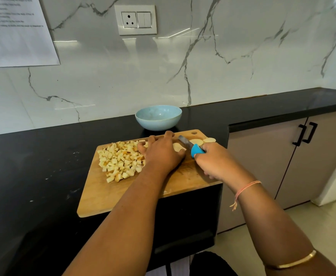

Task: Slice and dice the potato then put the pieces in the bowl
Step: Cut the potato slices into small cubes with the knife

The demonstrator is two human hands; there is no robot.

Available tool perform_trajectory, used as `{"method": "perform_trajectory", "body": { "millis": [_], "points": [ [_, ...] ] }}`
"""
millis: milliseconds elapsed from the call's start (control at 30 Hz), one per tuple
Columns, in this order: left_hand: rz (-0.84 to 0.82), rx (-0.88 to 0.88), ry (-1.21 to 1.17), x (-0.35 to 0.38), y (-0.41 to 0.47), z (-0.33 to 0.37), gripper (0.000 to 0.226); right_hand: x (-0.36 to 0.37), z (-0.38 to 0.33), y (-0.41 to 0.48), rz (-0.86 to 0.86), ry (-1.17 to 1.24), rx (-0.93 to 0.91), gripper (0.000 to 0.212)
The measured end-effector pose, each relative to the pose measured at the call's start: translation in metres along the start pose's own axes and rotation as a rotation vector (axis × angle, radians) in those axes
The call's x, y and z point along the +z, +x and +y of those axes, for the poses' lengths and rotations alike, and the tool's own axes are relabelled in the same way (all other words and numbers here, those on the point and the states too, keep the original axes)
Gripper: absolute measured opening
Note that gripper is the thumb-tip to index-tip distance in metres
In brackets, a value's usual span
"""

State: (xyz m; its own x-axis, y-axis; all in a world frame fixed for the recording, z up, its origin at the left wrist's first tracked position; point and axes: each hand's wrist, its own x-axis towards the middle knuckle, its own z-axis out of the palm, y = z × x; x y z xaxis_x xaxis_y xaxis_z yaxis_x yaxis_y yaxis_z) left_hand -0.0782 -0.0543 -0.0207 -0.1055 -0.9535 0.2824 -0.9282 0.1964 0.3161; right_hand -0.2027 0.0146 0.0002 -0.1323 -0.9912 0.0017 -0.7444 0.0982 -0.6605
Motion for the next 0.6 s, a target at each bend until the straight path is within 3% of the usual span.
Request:
{"method": "perform_trajectory", "body": {
  "millis": [300, 600],
  "points": [
    [-0.014, -0.094, -0.061, -0.002, -0.001, 0.003, 0.056, -0.007, -0.001, -0.006, -0.030, -0.043, -0.050, 0.035],
    [0.008, -0.064, -0.079, 0.001, 0.001, 0.002, 0.053, -0.014, -0.017, -0.009, -0.027, -0.224, -0.078, 0.037]
  ]
}}
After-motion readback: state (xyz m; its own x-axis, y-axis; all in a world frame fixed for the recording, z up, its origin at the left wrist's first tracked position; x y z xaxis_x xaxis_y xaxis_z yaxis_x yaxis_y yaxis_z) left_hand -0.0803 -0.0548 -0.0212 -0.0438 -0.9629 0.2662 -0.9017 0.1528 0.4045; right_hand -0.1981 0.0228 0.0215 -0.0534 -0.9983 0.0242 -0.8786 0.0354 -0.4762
